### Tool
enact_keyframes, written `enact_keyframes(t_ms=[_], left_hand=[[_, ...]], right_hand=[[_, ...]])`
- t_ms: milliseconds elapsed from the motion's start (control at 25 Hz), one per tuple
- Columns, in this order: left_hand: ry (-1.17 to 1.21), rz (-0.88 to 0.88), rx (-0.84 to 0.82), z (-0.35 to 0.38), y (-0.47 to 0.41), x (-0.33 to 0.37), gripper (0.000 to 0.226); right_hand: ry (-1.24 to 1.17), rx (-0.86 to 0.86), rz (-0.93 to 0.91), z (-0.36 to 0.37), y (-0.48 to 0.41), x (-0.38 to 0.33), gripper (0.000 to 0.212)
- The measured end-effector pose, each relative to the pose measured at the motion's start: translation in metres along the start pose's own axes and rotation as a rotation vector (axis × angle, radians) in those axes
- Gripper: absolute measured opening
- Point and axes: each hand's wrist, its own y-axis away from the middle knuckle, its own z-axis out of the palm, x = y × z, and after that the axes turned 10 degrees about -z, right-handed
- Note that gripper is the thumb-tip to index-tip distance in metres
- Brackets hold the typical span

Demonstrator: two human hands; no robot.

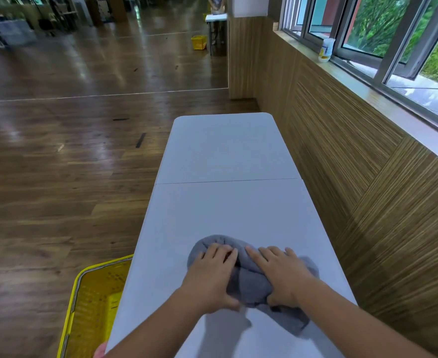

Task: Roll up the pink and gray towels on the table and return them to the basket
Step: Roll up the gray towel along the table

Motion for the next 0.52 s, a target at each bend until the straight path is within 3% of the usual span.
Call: enact_keyframes(t_ms=[40, 120, 240, 520], left_hand=[[-0.121, 0.005, 0.022, 0.004, -0.005, -0.006, 0.12], [-0.194, -0.009, 0.091, 0.008, -0.015, -0.012, 0.136], [-0.179, -0.078, 0.105, 0.004, -0.034, -0.013, 0.137], [-0.238, -0.138, 0.064, 0.016, -0.042, 0.021, 0.136]], right_hand=[[0.025, 0.017, -0.012, -0.003, -0.002, 0.008, 0.117], [0.067, 0.047, -0.04, -0.007, -0.007, 0.023, 0.112], [0.097, 0.041, -0.096, -0.007, -0.011, 0.036, 0.107], [0.031, 0.049, -0.019, 0.001, -0.025, -0.001, 0.124]])
